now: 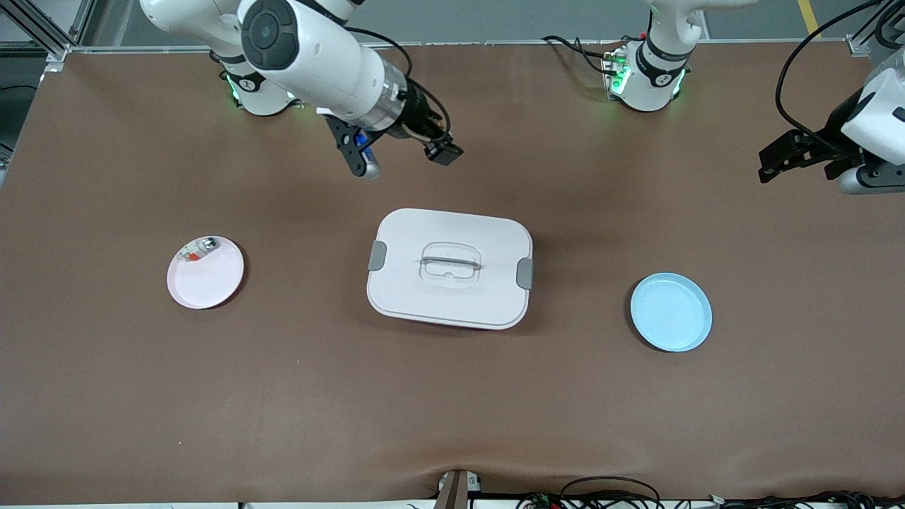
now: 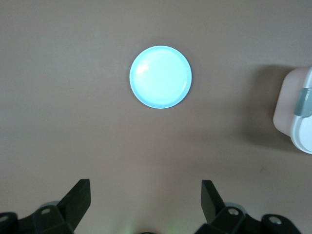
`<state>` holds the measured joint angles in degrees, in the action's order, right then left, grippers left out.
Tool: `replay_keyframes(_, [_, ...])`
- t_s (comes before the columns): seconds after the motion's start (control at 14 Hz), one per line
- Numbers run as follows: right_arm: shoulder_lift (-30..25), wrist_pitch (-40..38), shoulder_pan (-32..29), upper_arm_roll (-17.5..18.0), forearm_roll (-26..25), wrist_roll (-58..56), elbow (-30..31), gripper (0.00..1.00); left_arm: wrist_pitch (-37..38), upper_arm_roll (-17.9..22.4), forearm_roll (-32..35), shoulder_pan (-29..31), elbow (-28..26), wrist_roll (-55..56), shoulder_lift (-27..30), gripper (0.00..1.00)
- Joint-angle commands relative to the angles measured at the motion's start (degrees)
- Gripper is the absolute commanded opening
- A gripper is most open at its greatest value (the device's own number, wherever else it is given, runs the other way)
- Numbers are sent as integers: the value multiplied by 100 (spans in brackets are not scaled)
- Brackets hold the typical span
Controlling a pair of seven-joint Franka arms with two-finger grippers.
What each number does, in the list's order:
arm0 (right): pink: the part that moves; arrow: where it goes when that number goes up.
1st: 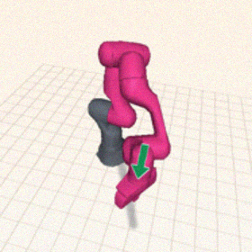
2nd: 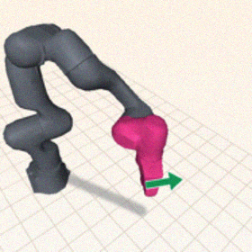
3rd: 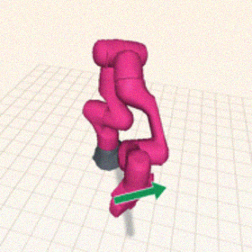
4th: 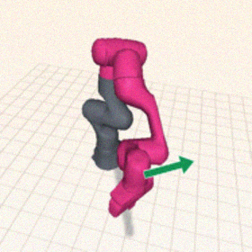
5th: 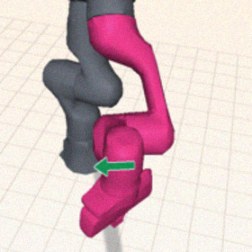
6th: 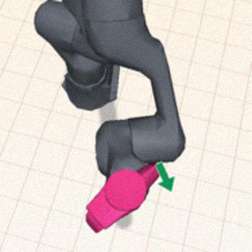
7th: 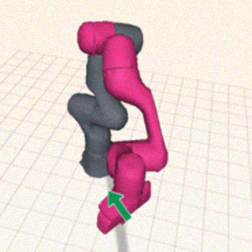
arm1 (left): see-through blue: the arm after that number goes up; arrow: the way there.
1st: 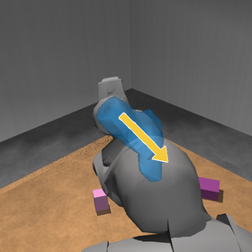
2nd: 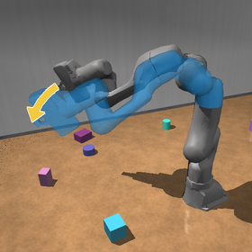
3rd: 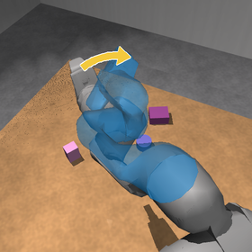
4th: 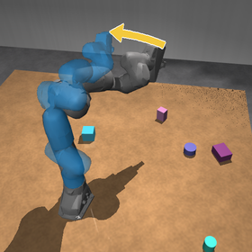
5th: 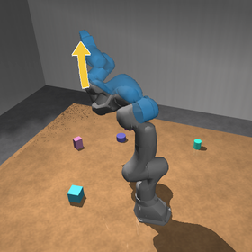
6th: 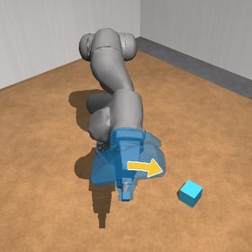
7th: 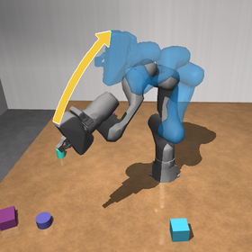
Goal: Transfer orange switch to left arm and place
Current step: 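Carry the switch with the right gripper over the box toward the left gripper, then hold the switch with the right gripper while the left gripper approaches it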
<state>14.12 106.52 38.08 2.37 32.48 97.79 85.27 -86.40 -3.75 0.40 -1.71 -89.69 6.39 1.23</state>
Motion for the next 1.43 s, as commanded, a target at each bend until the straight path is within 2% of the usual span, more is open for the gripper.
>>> replay_keyframes(0.0, [179,385,217,-79,197,467,-194,26,9,-160,-495,-58,75,20,-17,100])
replay_keyframes(0.29, [618,852,481,-79,197,1258,-721,26,-534,-687,-1199,-49,22,20,-9,100])
replay_keyframes(0.43, [759,1124,578,-79,206,1549,-853,26,-877,-908,-1559,-40,-205,20,26,100])
replay_keyframes(0.86, [856,1670,728,-79,215,1849,-854,26,-1712,-926,-3149,-40,-1479,-94,632,100])
replay_keyframes(1.21, [856,1688,728,-79,224,1849,-854,25,-2774,-1409,-4028,-40,-2402,-94,984,100])
replay_keyframes(1.36, [856,1688,728,-70,224,1849,-854,25,-2979,-1567,-4372,-31,-2526,-103,1002,100])
